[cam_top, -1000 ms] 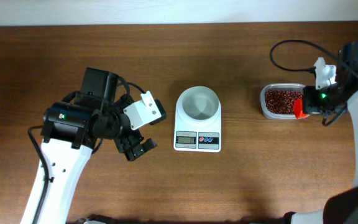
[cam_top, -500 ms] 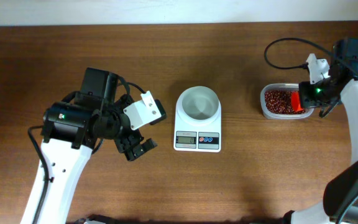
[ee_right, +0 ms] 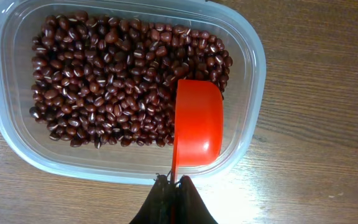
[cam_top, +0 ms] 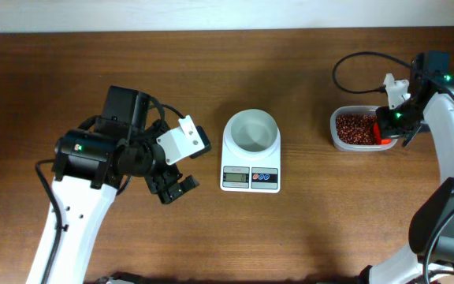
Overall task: Scoop and weigh 50g on scale
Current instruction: 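Dip the red scoop into the bean tub with the right gripper, then scoop beans and lift the red scoop out of the tub, then carry the filled scoop with the right gripper over the white bowl, then tilt the red scoop to pour beans into the bowl on the scale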
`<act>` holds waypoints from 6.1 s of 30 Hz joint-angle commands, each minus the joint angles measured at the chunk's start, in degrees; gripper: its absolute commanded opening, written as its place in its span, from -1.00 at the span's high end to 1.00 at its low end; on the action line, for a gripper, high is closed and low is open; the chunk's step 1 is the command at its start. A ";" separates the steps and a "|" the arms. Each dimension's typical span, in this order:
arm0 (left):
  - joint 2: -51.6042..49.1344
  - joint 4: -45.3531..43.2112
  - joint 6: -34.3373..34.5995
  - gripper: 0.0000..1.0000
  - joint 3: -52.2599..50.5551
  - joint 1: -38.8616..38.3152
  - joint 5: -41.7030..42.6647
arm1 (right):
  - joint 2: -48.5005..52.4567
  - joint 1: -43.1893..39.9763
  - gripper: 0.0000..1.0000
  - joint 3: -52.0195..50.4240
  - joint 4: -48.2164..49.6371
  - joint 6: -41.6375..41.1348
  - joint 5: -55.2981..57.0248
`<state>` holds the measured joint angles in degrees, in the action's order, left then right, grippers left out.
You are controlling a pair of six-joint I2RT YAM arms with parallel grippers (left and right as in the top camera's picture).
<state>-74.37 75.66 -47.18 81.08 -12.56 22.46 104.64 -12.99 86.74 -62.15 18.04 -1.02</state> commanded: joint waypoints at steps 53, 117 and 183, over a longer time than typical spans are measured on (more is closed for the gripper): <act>1.01 0.07 -0.48 -0.98 -0.42 0.24 0.22 | 9.09 -23.67 0.92 -0.55 -4.98 1.29 -48.70; 1.01 0.07 -0.48 -0.98 -0.42 0.24 0.22 | 9.09 7.10 0.92 -0.55 -11.91 10.01 -75.95; 1.01 0.07 -0.48 -0.98 -0.42 0.24 0.22 | 8.98 14.60 0.92 -0.59 8.98 9.18 -59.71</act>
<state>-74.37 75.68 -47.18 81.08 -12.56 22.46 112.86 1.17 86.06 -53.95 32.71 -61.23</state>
